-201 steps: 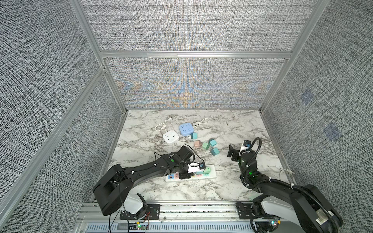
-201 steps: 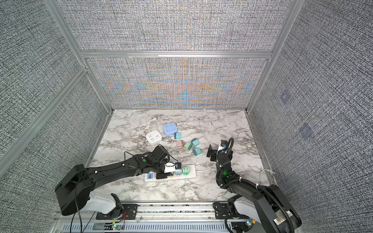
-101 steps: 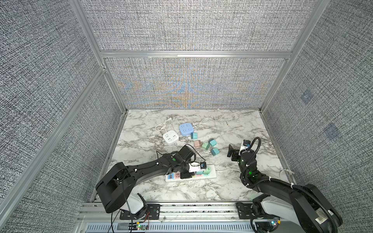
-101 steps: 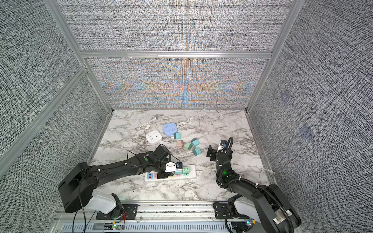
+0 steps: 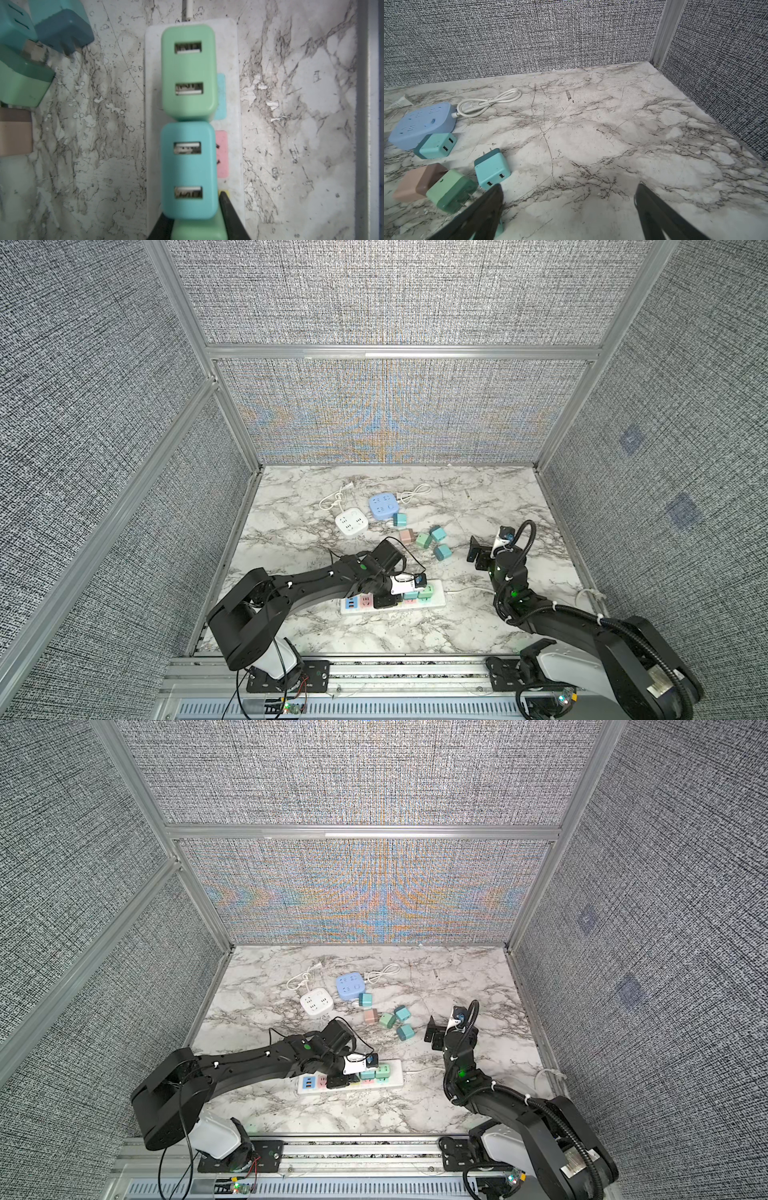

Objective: Insert the plug
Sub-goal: 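Lower the green charger into the yellow socket beside the teal charger, then open the left gripper and lift it off the strip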

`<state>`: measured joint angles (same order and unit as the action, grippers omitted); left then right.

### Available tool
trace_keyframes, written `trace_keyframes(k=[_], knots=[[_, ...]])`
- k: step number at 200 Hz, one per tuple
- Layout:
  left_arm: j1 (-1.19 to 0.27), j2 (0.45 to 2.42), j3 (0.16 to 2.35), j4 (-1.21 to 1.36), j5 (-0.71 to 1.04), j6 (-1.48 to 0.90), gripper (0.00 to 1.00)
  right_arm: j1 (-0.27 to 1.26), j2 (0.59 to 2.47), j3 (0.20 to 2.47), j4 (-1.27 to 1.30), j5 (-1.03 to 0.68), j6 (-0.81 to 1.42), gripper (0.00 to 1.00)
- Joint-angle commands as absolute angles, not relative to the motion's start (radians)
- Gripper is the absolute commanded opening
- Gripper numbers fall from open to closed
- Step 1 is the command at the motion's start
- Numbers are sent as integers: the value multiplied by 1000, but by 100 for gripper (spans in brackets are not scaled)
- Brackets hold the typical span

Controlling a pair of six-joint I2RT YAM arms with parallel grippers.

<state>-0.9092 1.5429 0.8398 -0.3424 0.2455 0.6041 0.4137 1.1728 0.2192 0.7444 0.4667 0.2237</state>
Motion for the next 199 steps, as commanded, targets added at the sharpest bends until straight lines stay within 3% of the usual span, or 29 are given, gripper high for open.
trace_keyframes(k=[1,28,33,48,53,55,57,61,113,135,170,199], knots=[[-908,1562,836,-416,192,605,0,414,1176,228,732,465,231,99],[-909,1561,847,-412,171,597,0,414,1177,229,730,464,231,100],[-908,1558,849,-410,168,595,13,414,1176,230,730,464,232,100],[-908,1540,853,-398,146,590,28,414,1178,231,728,464,231,99],[-908,1532,854,-391,135,587,41,414,1178,231,727,463,232,100],[-908,1528,854,-388,133,586,70,414,1178,230,727,463,232,99],[-908,1524,854,-385,130,585,91,414,1178,232,727,463,232,100],[-909,1516,854,-380,127,585,99,414,1178,233,728,463,233,100],[-908,1304,844,-240,64,572,99,415,1181,235,723,462,230,99],[-909,1136,749,30,-117,518,99,414,1181,235,722,459,230,100],[-901,915,419,716,-529,222,99,414,1183,237,721,460,229,99],[-876,811,291,772,-554,138,99,414,1187,238,724,463,229,99]])
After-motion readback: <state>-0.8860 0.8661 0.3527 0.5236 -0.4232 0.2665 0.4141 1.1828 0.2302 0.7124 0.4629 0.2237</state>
